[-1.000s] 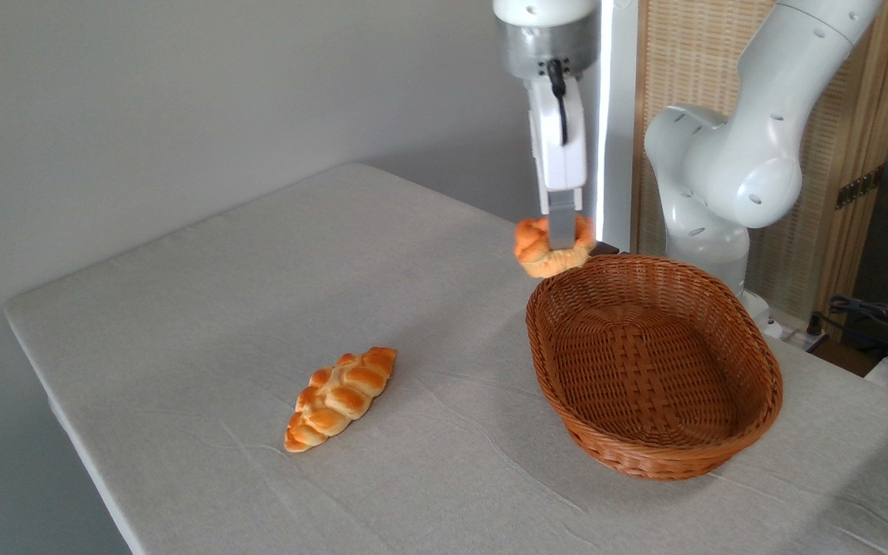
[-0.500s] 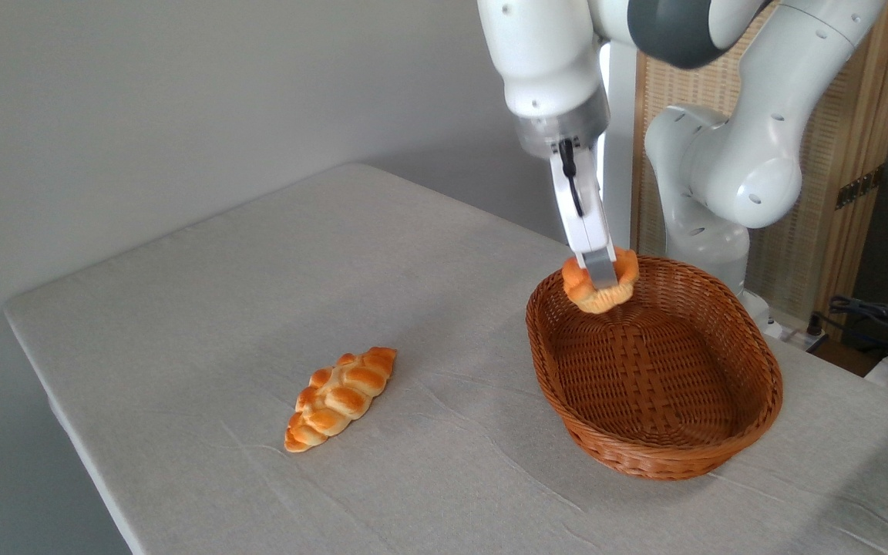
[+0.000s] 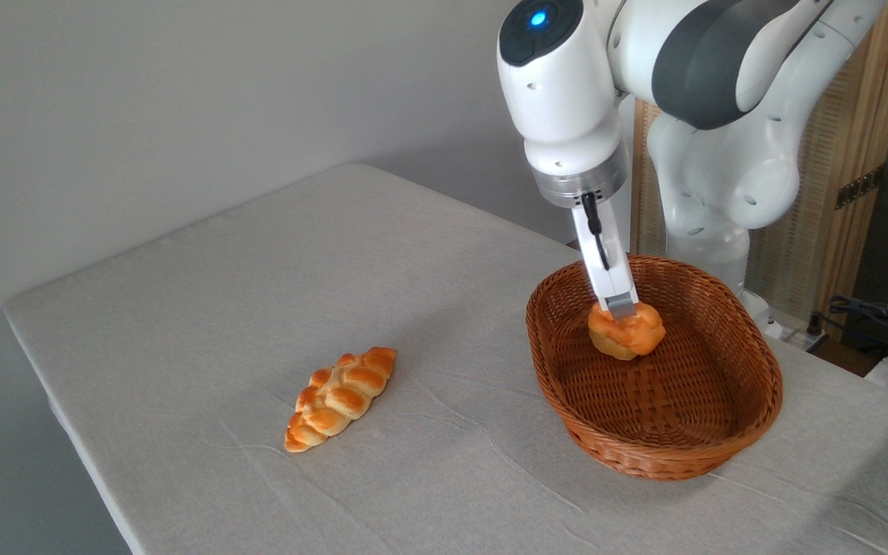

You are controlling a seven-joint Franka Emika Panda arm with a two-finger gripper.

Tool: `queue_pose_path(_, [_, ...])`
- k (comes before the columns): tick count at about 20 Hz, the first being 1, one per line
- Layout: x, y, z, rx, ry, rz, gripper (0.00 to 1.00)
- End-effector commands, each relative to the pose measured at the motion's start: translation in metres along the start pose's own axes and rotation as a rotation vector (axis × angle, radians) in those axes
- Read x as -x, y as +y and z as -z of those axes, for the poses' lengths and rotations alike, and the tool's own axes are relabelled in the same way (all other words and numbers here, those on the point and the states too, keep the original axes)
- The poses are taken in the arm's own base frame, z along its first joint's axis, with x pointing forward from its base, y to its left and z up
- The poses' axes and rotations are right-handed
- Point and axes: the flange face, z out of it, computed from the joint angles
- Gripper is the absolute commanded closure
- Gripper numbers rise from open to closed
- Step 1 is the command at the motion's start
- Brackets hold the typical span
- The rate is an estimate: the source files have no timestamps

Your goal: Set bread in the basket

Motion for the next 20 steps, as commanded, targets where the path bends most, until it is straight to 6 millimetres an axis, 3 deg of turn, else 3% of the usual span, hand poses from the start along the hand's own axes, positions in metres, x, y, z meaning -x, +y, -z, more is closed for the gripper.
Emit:
queue_pose_path(1, [-0.005, -0.006, -0.001, -0.008, -0.01, -0.028, 0.0])
queue_pose_path(3, [-0.009, -0.006, 0.004, -0.018, -0.012, -0.037, 0.0])
queue_pose_path(5, [-0.026, -0.004, 0.027, -0.056, -0.004, -0.053, 0.0])
queue_pose_path(8, [-0.058, -0.011, 0.086, -0.149, -0.023, -0.052, 0.0])
queue_pose_path(13, [-0.091, -0.047, 0.171, -0.232, 0.069, 0.042, 0.0])
queue_pose_path(17, [-0.122, -0.077, 0.21, -0.278, 0.078, 0.222, 0.0])
queue_pose_path(20, [-0.133, -0.093, 0.227, -0.31, 0.082, 0.356, 0.0])
